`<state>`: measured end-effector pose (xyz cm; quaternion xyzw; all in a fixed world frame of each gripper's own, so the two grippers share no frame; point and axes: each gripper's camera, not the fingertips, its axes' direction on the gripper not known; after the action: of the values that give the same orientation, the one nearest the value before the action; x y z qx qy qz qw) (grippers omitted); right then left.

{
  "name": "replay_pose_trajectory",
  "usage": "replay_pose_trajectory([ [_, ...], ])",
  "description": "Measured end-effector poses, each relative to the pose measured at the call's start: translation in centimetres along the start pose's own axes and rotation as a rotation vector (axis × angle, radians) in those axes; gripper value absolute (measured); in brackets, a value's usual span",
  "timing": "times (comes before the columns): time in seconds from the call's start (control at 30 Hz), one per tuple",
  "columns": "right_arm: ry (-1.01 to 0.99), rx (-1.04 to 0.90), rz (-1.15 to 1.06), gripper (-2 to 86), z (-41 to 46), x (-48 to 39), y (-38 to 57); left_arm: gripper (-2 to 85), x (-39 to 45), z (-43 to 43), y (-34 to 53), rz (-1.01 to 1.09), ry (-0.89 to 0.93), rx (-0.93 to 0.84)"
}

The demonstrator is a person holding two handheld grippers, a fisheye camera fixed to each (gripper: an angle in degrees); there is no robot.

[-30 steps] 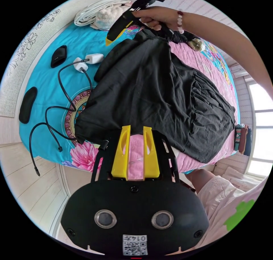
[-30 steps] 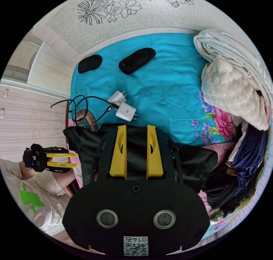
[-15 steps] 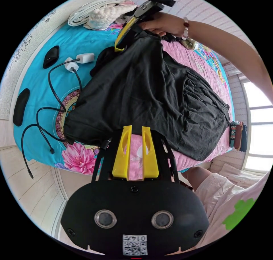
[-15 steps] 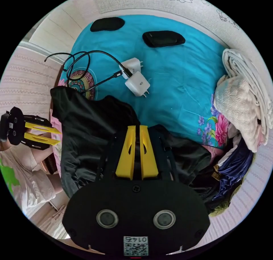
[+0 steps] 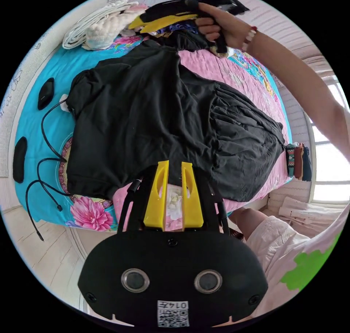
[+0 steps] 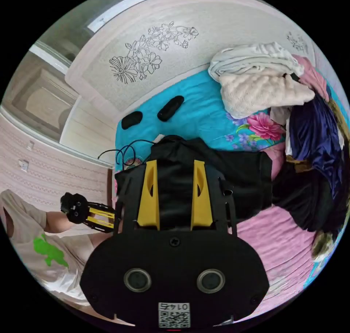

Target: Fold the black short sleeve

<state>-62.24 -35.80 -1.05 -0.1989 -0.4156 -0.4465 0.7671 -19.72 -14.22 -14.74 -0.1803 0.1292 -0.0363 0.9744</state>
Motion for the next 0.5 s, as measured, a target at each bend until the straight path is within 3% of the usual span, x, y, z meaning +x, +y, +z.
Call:
replay_pose_trajectory([
  [0.17,0.155,0.201,0.424,12.9,-14.8,4.9,26.4,6.8,11.1,4.0,-4.0,0.177,0.048,-0.044],
  [0.23,0.242,0.273,0.719,12.4,-20.1,5.7,41.9,7.0,16.2,6.0,-5.9,0.260,0.068,-0.070],
  [0.33,0.322,0.369,1.060,12.0,-24.2,4.4,59.9,7.3,25.6,9.3,-9.8,0.415,0.096,-0.098],
  [0.5,0.309,0.530,1.371,11.9,-26.7,1.3,80.5,7.9,44.7,15.7,-17.9,0.734,0.129,-0.131],
])
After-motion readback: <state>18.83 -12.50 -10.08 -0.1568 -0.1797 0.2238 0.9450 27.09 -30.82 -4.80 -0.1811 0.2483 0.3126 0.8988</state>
